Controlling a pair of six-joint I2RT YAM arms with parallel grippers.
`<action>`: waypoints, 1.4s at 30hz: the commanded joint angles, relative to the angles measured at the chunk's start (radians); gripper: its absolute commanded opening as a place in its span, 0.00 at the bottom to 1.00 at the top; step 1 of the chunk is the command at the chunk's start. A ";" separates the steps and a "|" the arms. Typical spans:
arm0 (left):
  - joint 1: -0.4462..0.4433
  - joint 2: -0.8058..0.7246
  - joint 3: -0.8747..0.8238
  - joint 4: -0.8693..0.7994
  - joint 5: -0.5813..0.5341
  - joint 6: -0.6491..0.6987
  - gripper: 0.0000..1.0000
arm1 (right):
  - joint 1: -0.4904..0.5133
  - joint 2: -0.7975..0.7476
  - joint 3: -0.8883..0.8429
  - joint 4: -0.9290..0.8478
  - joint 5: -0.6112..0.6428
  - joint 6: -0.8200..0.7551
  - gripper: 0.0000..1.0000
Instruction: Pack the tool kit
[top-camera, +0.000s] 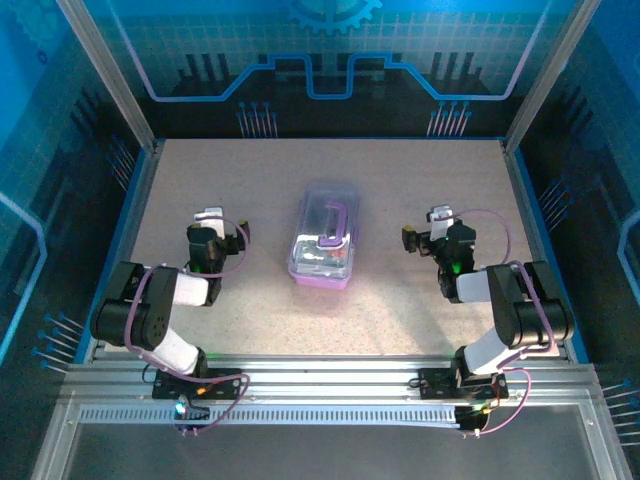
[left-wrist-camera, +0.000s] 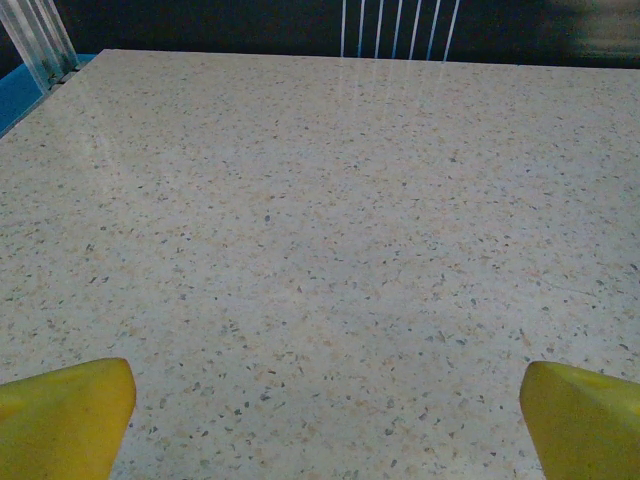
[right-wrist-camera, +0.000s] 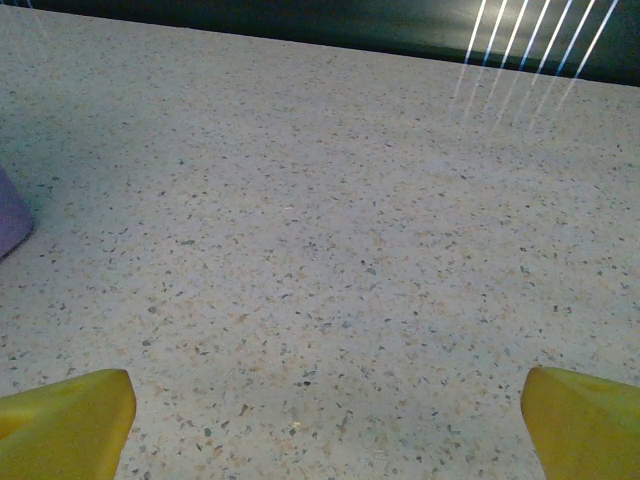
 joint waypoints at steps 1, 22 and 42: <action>0.009 -0.013 0.008 0.004 0.019 -0.004 0.99 | 0.008 -0.020 0.013 0.008 0.012 -0.009 1.00; 0.010 -0.013 0.009 0.004 0.023 -0.004 0.99 | -0.002 -0.020 0.019 -0.002 -0.012 -0.003 1.00; 0.032 -0.017 0.022 -0.025 0.076 -0.014 0.99 | -0.001 -0.021 0.016 0.001 -0.008 -0.003 1.00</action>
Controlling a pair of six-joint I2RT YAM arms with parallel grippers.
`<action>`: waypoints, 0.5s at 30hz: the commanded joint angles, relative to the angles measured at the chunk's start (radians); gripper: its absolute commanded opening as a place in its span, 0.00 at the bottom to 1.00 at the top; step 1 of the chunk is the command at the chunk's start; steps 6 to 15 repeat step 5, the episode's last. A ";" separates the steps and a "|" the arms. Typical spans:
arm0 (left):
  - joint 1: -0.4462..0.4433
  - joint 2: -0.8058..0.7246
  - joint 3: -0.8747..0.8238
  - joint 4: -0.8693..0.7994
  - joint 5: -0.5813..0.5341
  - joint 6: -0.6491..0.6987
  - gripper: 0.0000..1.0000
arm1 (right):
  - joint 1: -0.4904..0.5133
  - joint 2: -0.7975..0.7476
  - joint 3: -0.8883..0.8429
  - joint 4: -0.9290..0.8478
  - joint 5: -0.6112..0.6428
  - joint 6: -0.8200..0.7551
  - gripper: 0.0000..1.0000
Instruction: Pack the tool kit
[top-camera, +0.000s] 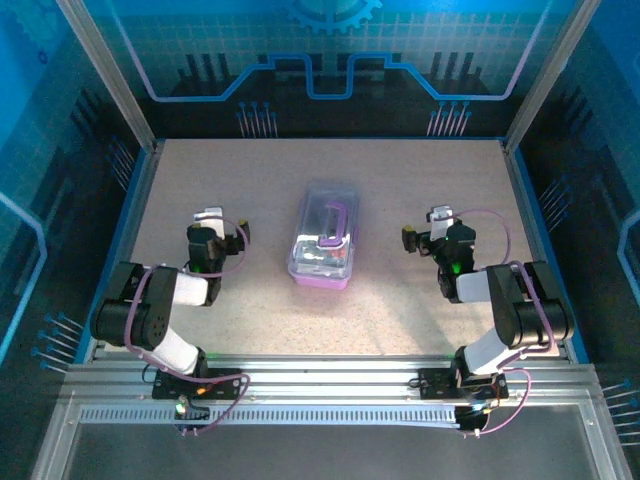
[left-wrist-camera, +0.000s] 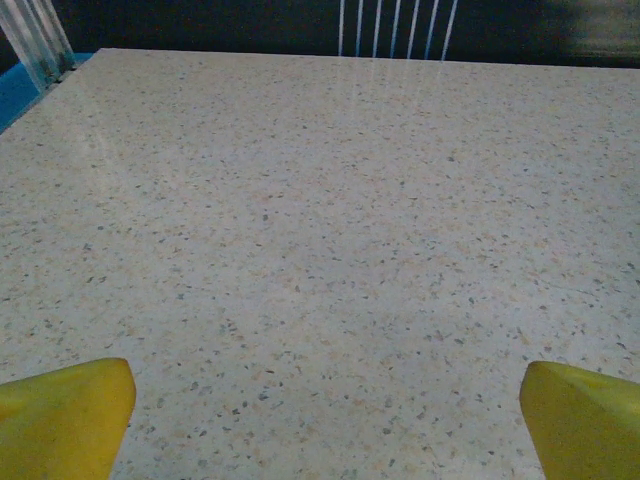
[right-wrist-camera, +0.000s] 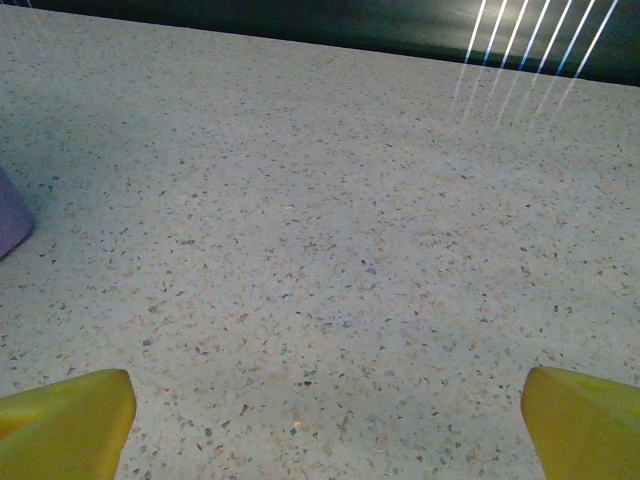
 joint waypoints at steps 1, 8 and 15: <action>0.021 -0.016 0.018 -0.014 0.049 -0.012 0.99 | -0.002 -0.021 0.016 0.002 -0.011 -0.004 1.00; 0.021 -0.016 0.016 -0.010 0.048 -0.011 0.99 | -0.002 -0.021 0.018 0.002 -0.014 -0.003 1.00; 0.021 -0.016 0.016 -0.010 0.048 -0.011 0.99 | -0.002 -0.021 0.018 0.002 -0.014 -0.003 1.00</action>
